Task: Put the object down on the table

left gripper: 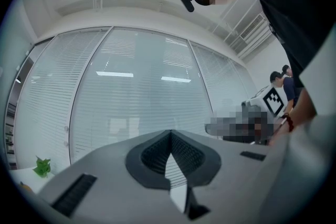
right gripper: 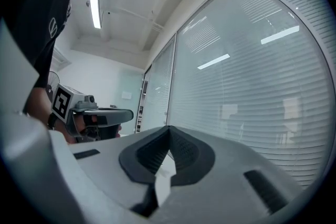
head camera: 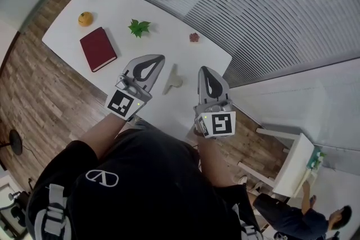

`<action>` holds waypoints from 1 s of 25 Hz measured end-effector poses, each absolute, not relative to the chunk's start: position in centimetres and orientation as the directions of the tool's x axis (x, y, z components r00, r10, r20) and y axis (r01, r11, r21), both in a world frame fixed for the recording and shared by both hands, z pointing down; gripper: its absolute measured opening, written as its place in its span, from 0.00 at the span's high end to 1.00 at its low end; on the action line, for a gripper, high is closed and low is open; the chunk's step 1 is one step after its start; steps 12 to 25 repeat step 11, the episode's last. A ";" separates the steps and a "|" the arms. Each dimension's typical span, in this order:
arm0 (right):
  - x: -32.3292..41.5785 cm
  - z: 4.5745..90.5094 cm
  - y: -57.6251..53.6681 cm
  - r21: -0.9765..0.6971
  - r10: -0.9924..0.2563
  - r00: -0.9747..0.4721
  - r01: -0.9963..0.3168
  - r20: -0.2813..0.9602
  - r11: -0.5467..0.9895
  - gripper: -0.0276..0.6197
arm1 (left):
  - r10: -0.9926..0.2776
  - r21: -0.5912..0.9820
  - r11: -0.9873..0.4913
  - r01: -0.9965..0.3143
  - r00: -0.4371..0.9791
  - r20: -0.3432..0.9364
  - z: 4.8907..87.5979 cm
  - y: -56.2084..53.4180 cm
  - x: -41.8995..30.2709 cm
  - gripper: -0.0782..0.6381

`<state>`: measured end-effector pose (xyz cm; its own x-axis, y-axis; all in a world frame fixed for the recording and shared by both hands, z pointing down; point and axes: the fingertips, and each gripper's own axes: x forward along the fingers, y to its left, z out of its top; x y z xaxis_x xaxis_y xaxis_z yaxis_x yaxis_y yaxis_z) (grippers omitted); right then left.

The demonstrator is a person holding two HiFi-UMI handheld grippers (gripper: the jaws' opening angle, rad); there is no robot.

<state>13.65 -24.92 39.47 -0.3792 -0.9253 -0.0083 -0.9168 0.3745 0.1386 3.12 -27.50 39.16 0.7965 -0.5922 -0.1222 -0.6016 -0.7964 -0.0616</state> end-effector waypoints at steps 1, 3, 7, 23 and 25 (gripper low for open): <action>13.7 39.5 -24.9 0.135 -0.926 -0.378 -0.917 -0.006 0.374 0.95 | -0.592 -0.064 -0.796 -0.602 0.796 -0.123 39.1 -27.5 3.1 0.88; 13.8 39.5 -24.9 0.133 -0.926 -0.376 -0.919 -0.008 0.372 0.95 | -0.592 -0.068 -0.796 -0.602 0.796 -0.125 39.0 -27.5 3.1 0.88; 13.7 39.4 -24.8 0.136 -0.928 -0.374 -0.920 -0.015 0.368 0.95 | -0.593 -0.069 -0.795 -0.603 0.795 -0.125 39.0 -27.4 2.8 0.88; 13.8 39.4 -24.8 0.131 -0.930 -0.366 -0.923 -0.017 0.361 0.95 | -0.593 -0.067 -0.796 -0.602 0.796 -0.120 39.1 -27.2 2.7 0.88; 13.8 39.4 -24.8 0.131 -0.930 -0.366 -0.923 -0.017 0.361 0.95 | -0.593 -0.067 -0.796 -0.602 0.796 -0.120 39.1 -27.2 2.7 0.88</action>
